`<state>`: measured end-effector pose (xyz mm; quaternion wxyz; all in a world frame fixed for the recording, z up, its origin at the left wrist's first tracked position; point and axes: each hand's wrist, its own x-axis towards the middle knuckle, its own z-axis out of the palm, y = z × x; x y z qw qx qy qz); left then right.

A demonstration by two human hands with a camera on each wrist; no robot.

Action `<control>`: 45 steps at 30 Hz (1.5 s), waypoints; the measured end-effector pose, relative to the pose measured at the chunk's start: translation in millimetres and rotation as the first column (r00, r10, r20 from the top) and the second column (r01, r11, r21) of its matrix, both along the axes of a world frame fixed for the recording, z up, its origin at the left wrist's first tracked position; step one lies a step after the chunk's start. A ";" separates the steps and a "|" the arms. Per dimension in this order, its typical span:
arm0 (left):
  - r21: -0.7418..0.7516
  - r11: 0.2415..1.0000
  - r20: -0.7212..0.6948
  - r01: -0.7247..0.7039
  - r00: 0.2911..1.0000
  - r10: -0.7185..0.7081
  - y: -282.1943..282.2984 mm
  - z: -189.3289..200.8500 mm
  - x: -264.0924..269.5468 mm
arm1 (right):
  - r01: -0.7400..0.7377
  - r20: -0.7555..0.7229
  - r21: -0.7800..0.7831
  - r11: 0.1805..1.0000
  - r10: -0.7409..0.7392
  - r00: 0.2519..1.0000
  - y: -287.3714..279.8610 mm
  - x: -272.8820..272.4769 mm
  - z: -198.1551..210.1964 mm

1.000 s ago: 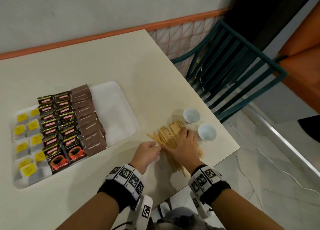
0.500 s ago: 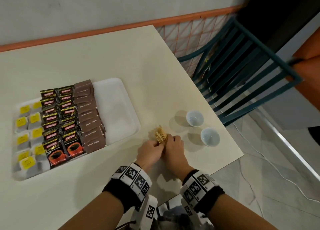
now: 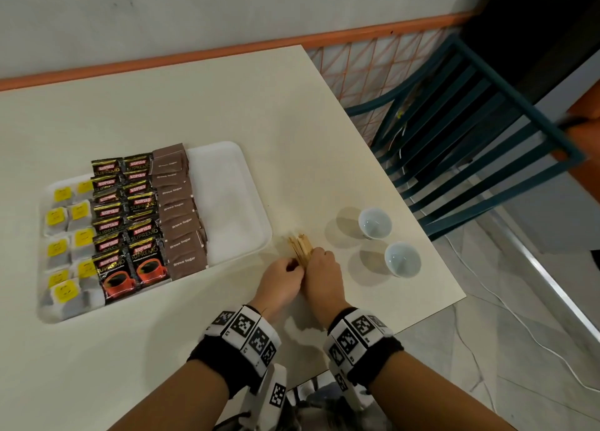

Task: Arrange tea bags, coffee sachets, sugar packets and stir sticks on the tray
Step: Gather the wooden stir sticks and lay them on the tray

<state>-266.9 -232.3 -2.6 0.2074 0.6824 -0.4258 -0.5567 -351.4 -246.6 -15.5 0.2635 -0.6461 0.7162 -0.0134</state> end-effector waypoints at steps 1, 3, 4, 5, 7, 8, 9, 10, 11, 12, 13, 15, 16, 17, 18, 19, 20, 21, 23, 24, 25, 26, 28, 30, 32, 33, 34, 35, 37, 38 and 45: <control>0.003 1.000 -0.015 -0.009 1.000 0.009 -0.1 -0.5 0.8 | -0.002 -0.002 -0.003 1.000 0.002 1.000 -0.1 1.6 0.2; 0.031 0.999 -0.063 -0.035 0.997 0.037 -1.0 -1.8 2.2 | 0.008 -0.002 -0.008 1.000 -0.008 1.000 -1.5 3.4 1.1; 0.053 0.997 -0.086 -0.049 0.995 0.053 -1.3 -3.1 3.4 | 0.010 -0.007 -0.007 1.000 -0.010 1.000 -2.4 3.9 2.0; 0.071 0.996 -0.103 -0.061 0.992 0.069 -1.4 -3.2 4.7 | 0.005 -0.011 -0.003 1.000 -0.005 1.000 -3.2 4.1 2.3; 0.085 0.994 -0.140 -0.075 0.986 0.087 -1.4 -2.9 8.0 | -0.012 -0.003 0.000 1.000 0.012 1.000 -5.0 2.5 2.4; 0.086 0.994 -0.161 -0.072 0.983 0.085 -2.1 -3.3 10.0 | -0.020 0.015 -0.005 1.000 0.020 1.000 -5.6 0.9 2.6; 0.085 0.994 -0.178 -0.069 0.980 0.083 -2.6 -1.8 11.9 | -0.019 0.042 -0.008 1.000 0.020 0.999 -5.9 -1.1 3.1; 0.093 0.993 -0.194 -0.072 0.977 0.089 -3.0 -1.4 13.7 | -0.008 0.079 -0.005 1.000 0.008 0.997 -6.1 -3.6 3.9; 0.105 0.991 -0.212 -0.083 0.972 0.104 -3.5 -1.3 15.4 | 0.016 0.128 0.002 1.000 -0.016 0.992 -6.8 -6.3 5.4; 0.124 0.988 -0.225 -0.096 0.967 0.122 -3.7 -2.6 17.0 | 0.048 0.184 0.011 0.999 -0.049 0.982 -7.5 -9.5 7.6; 0.141 0.984 -0.232 -0.108 0.963 0.139 -3.8 -3.2 18.4 | 0.081 0.242 0.021 0.996 -0.084 0.967 -9.3 -13.0 9.9; 0.180 0.975 -0.250 -0.131 0.952 0.174 -3.0 -4.7 20.5 | 0.126 0.359 0.033 0.992 -0.129 0.924 -15.3 -20.3 16.4; 0.204 0.970 -0.266 -0.134 0.946 0.187 -2.4 -5.1 20.7 | 0.143 0.414 0.025 0.989 -0.140 0.899 -19.6 -23.0 21.1; 0.230 0.964 -0.286 -0.136 0.937 0.200 -1.5 -4.4 20.6 | 0.163 0.470 0.010 0.987 -0.148 0.870 -24.2 -24.6 26.5; 0.271 0.953 -0.308 -0.135 0.926 0.219 -0.9 -2.1 19.8 | 0.186 0.527 -0.009 0.982 -0.154 0.836 -28.5 -24.8 33.1; 0.321 0.936 -0.334 -0.142 0.908 0.252 -0.6 1.5 19.2 | 0.212 0.582 -0.034 0.977 -0.153 0.799 -32.6 -22.9 40.8; 0.376 0.915 -0.360 -0.147 0.887 0.290 -1.3 4.6 18.4 | 0.233 0.633 -0.067 0.970 -0.140 0.761 -35.6 -19.3 49.6; 0.427 0.892 -0.396 -0.150 0.855 0.334 -2.3 7.9 17.5 | 0.251 0.681 -0.104 0.962 -0.114 0.723 -37.2 -14.2 58.6; 0.516 0.841 -0.464 -0.162 0.772 0.433 -6.6 11.3 16.4 | 0.277 0.766 -0.178 0.944 -0.044 0.642 -36.9 -2.2 75.3; 0.552 0.814 -0.477 -0.181 0.732 0.486 -9.2 13.4 17.0 | 0.290 0.802 -0.205 0.935 -0.010 0.597 -35.2 3.8 82.8; 0.578 0.791 -0.495 -0.201 0.684 0.536 -11.1 16.9 18.4 | 0.300 0.833 -0.227 0.926 0.025 0.553 -33.0 9.2 87.8; 0.589 0.775 -0.516 -0.228 0.632 0.578 -12.6 18.6 20.7 | 0.304 0.852 -0.245 0.921 0.055 0.520 -30.2 14.1 90.8; 0.587 0.758 -0.568 -0.284 0.522 0.636 -14.9 25.8 26.1 | 0.292 0.861 -0.273 0.917 0.098 0.499 -23.6 22.1 90.4; 0.533 0.770 -0.619 -0.350 0.459 0.637 -16.5 30.4 30.1 | 0.263 0.854 -0.269 0.927 0.103 0.510 -15.5 28.1 85.7; 0.486 0.784 -0.646 -0.386 0.445 0.620 -17.0 34.3 31.1 | 0.247 0.853 -0.247 0.937 0.089 0.515 -9.0 32.8 81.8; 0.488 0.781 -0.651 -0.389 0.434 0.623 -16.1 34.6 31.5 | 0.247 0.857 -0.242 0.938 0.087 0.508 -8.1 34.0 80.1; 0.494 0.778 -0.651 -0.389 0.427 0.627 -14.8 34.1 32.9 | 0.253 0.862 -0.242 0.937 0.088 0.500 -8.6 34.9 80.0; 0.500 0.778 -0.651 -0.380 0.427 0.627 -13.3 35.0 34.2 | 0.261 0.866 -0.250 0.932 0.095 0.490 -9.9 35.5 80.9; 0.499 0.788 -0.656 -0.360 0.438 0.615 -11.0 34.7 37.5 | 0.270 0.870 -0.266 0.925 0.110 0.480 -11.8 36.5 83.7; 0.483 0.802 -0.668 -0.352 0.444 0.598 -10.2 35.6 38.7 | 0.269 0.872 -0.266 0.926 0.112 0.477 -11.3 37.3 84.6; 0.317 0.862 -0.622 -0.396 0.599 0.504 -1.9 42.9 46.3 | 0.214 0.863 -0.259 0.942 0.127 0.489 -2.5 43.5 68.6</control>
